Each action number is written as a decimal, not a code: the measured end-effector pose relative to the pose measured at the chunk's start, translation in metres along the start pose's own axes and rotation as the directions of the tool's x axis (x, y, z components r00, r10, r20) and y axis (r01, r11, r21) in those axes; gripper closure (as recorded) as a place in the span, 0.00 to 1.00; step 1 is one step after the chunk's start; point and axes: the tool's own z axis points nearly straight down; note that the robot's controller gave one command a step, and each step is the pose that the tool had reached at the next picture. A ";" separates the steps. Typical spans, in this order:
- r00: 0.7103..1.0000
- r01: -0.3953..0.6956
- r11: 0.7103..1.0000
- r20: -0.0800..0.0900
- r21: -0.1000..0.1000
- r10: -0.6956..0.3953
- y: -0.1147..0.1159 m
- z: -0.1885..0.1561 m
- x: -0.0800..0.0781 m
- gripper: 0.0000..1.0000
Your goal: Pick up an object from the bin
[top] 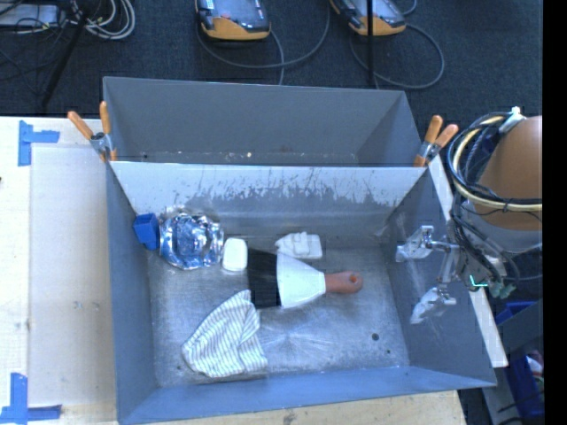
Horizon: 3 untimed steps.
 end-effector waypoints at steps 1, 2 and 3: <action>1.000 0.004 1.000 0.008 0.001 -0.004 0.001 -0.004 -0.002 0.00; 0.996 0.087 0.996 0.012 0.004 -0.087 0.022 0.047 -0.026 0.00; 0.994 0.114 0.994 0.005 0.001 -0.114 0.052 0.056 -0.061 0.00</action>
Offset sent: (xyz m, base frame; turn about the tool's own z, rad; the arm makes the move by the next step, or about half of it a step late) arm 0.0617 0.0590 -0.1389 -0.2340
